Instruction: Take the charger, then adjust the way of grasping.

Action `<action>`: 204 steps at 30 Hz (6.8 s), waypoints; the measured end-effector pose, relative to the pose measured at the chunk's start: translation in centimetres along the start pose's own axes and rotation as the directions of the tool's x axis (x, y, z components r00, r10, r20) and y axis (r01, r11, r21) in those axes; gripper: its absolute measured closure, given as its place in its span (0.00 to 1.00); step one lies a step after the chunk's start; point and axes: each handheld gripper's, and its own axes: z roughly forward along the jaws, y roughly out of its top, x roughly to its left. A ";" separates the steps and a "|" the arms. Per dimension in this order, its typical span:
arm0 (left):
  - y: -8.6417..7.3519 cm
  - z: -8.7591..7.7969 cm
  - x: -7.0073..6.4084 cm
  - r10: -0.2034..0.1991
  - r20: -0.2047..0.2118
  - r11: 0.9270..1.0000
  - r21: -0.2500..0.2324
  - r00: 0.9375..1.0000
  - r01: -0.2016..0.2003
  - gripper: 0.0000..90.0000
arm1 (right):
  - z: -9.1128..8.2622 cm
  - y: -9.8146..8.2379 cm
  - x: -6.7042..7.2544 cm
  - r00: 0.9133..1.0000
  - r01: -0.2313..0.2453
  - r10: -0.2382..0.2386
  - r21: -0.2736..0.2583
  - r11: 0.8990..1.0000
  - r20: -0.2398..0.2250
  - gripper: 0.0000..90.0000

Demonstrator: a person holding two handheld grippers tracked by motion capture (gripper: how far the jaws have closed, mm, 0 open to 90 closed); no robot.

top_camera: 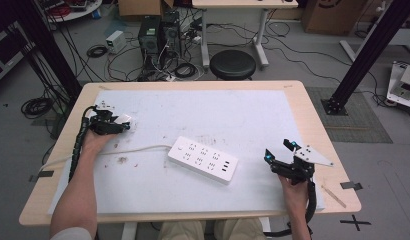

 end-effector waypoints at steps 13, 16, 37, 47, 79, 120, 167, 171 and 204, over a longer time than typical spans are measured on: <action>1.4 -2.5 -1.7 0.040 0.004 0.998 -0.047 0.999 -0.040 0.47 | -0.1 0.0 0.1 1.000 0.002 -0.002 0.001 1.000 -0.017 0.22; 1.9 -3.5 -2.6 0.055 0.006 0.996 -0.071 0.998 -0.054 0.47 | 0.0 0.0 0.0 1.000 0.004 -0.004 -0.001 1.000 -0.023 0.22; 3.2 -7.0 -8.2 0.124 0.049 0.982 -0.150 0.991 -0.115 0.47 | 0.0 0.1 0.1 0.999 -0.003 0.003 0.003 1.000 -0.041 0.22; 2.0 -7.7 -10.9 0.151 0.071 0.977 -0.160 0.986 -0.138 0.47 | 0.1 0.1 0.2 0.999 -0.011 0.011 0.013 1.000 -0.039 0.22; 2.3 -7.4 -23.3 0.399 0.057 0.886 -0.278 0.915 -0.370 0.47 | 0.7 0.6 0.4 0.995 -0.010 0.016 0.067 0.998 -0.100 0.23; -0.7 -5.5 -34.0 0.723 -0.332 0.417 -0.489 0.605 -0.766 0.47 | 4.1 5.1 7.2 0.712 -0.135 0.239 0.206 0.969 -0.660 0.23; -0.5 -5.6 -36.0 0.748 -0.325 0.343 -0.558 0.579 -0.756 0.47 | 5.1 4.0 8.8 0.581 -0.202 0.281 0.199 0.959 -0.763 0.50; -0.4 -5.6 -36.0 0.747 -0.323 0.342 -0.563 0.581 -0.753 0.47 | 5.1 3.9 8.8 0.582 -0.202 0.278 0.195 0.960 -0.764 0.53; -0.4 -5.5 -35.9 0.755 -0.315 0.354 -0.543 0.576 -0.761 0.47 | 5.0 3.9 9.0 0.586 -0.190 0.266 0.190 0.963 -0.765 0.70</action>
